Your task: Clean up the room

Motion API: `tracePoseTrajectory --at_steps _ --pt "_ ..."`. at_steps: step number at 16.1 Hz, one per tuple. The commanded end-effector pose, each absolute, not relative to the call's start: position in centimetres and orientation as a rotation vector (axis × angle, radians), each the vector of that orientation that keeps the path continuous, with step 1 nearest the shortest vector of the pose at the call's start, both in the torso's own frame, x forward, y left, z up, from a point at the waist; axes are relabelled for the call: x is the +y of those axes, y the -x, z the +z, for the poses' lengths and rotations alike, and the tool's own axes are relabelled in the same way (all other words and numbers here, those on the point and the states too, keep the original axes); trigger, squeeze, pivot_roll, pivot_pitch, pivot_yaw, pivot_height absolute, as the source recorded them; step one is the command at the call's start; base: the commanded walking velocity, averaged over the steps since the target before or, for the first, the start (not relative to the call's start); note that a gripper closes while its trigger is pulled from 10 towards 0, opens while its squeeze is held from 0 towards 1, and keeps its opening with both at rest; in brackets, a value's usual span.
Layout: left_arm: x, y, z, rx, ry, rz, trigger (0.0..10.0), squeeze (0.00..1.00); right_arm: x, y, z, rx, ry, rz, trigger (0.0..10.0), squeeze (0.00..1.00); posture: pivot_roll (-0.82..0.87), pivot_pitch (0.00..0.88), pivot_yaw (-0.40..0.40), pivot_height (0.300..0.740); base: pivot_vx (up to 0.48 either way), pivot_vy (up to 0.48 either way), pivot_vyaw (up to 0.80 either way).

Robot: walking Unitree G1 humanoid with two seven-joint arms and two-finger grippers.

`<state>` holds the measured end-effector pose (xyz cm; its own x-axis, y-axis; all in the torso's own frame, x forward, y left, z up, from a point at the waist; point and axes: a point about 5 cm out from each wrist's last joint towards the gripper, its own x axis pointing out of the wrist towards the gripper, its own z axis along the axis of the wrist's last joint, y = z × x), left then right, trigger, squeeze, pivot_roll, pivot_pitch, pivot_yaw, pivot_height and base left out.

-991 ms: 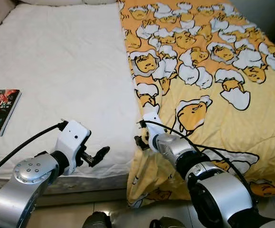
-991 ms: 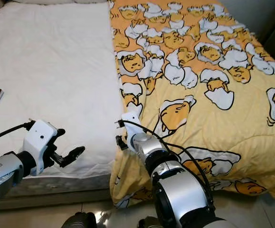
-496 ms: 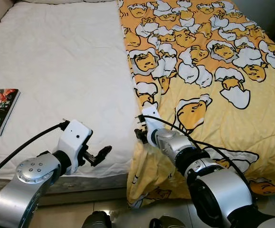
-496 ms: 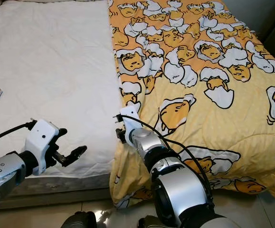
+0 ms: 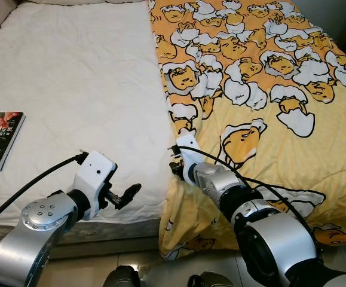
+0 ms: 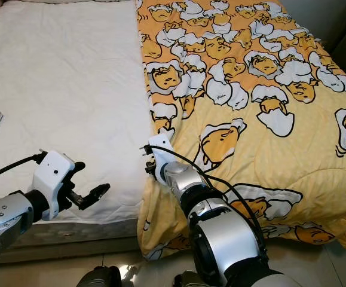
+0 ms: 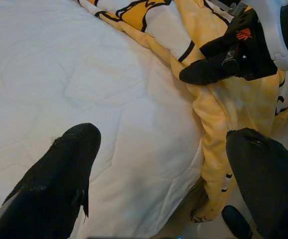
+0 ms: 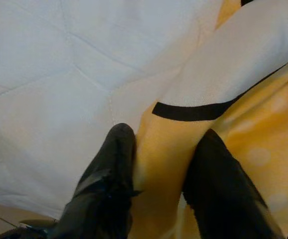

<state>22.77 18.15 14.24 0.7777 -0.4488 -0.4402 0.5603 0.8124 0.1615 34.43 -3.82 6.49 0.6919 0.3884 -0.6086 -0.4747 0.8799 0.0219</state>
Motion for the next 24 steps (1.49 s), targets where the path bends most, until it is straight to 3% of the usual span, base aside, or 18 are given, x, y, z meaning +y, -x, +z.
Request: tracePoseTrajectory --at_steps 1,8,11,14,16,17,20,24 --pt "17.9 -22.8 14.1 0.398 -0.299 -0.567 10.0 0.0 -3.9 -34.3 6.3 0.66 0.143 0.494 0.0 0.0 -0.07 0.123 -0.048 0.74 0.0 0.0 0.0" --pt "17.9 -22.7 14.1 0.395 -0.294 -0.585 10.0 0.0 -3.8 -34.4 6.5 0.649 0.116 0.517 0.0 0.0 -0.07 0.101 -0.047 0.74 0.0 0.0 0.0" --pt "16.8 -21.0 14.9 0.386 -0.257 -0.811 10.0 0.0 -3.8 -35.3 8.0 0.599 0.087 0.547 0.0 0.0 -0.06 0.084 -0.05 0.74 0.0 0.0 0.0" --pt "17.5 -20.0 15.3 0.418 -0.259 -0.894 10.0 0.0 -3.1 -37.9 14.9 0.393 -0.124 0.644 0.0 0.0 -0.06 0.08 -0.056 0.74 0.0 0.0 0.0" --pt "18.0 -20.0 15.1 0.432 -0.279 -0.893 10.0 0.0 -2.9 -37.9 16.7 0.325 -0.241 0.671 0.0 0.0 -0.06 0.078 -0.054 0.74 0.0 0.0 0.0" --pt "18.1 -20.1 15.1 0.434 -0.281 -0.889 10.0 0.0 -2.5 -37.4 15.5 0.355 -0.268 0.682 0.0 0.0 -0.06 0.078 -0.05 0.74 0.0 0.0 0.0" --pt "18.0 -20.0 15.0 0.44 -0.283 -0.904 10.0 0.0 -2.4 -33.8 8.0 0.628 -0.087 0.684 0.0 0.0 -0.05 0.08 -0.047 0.74 0.0 0.0 0.0" --pt "18.2 -20.2 14.8 0.446 -0.302 -0.893 10.0 0.0 -1.2 -30.8 4.1 0.768 -0.054 0.711 0.0 0.0 -0.05 0.085 -0.044 0.74 0.0 0.0 0.0"
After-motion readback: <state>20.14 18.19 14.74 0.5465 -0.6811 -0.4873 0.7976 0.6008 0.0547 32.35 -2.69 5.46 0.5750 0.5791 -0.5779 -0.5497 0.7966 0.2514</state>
